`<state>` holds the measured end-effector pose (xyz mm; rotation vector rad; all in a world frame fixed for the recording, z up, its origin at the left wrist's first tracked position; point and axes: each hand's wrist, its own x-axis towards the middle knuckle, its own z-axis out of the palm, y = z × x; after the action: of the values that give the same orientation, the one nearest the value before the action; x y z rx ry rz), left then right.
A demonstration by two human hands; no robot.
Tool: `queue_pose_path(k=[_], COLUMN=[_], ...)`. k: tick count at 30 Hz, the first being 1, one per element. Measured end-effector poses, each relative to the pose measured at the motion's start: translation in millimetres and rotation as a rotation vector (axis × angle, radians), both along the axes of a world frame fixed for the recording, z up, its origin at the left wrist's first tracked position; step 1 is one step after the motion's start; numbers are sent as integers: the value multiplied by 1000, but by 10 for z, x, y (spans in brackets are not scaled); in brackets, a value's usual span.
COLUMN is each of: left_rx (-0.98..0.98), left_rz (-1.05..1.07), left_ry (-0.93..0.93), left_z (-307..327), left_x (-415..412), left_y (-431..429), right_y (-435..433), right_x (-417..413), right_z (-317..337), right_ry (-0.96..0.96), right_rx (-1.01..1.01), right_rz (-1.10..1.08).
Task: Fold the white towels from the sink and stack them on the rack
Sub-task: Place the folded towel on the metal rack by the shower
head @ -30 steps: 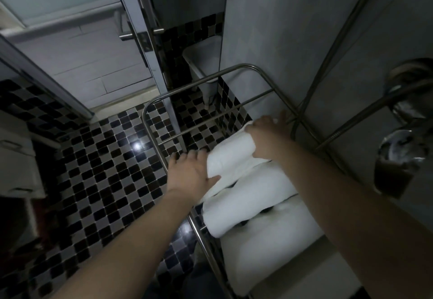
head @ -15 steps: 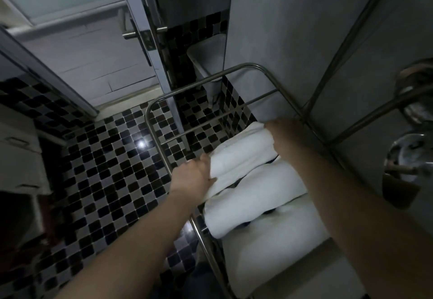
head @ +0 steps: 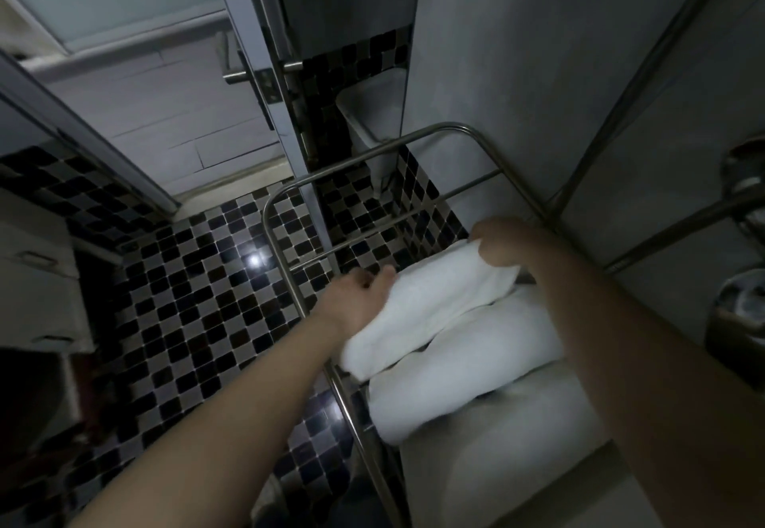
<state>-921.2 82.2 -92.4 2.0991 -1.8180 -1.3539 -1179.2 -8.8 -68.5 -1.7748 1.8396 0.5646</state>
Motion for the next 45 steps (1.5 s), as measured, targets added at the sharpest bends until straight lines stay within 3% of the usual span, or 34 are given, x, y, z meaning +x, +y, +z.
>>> queue_pose_path(k=[6, 9, 13, 21, 24, 31, 37, 40, 45], left_rx=[393, 499, 453, 296, 306, 233, 307, 200, -56], left_rz=[-17, 53, 130, 571, 601, 400, 367, 312, -119], left_ry=[-156, -117, -187, -171, -190, -347, -315, -237, -80], left_z=[-101, -221, -323, -490, -510, -366, -324, -245, 66], left_x=[19, -21, 0, 42, 67, 71, 115, 64, -236], left_y=[-423, -520, -551, -546, -595, -617, -568, -566, -132], right_y=[-477, -590, -647, -719, -698, -595, -482, -399, -26], right_x=[223, 262, 242, 98, 90, 137, 148, 186, 367], right_z=[-145, -417, -506, -556, -565, -458, -390, -273, -214], right_ry=[-34, 107, 130, 58, 56, 16, 86, 54, -45], right_rx=[-67, 85, 253, -20, -74, -304, -299, -318, -407], right_rz=[-211, -202, -148, -263, -280, -257, -226, -229, -93])
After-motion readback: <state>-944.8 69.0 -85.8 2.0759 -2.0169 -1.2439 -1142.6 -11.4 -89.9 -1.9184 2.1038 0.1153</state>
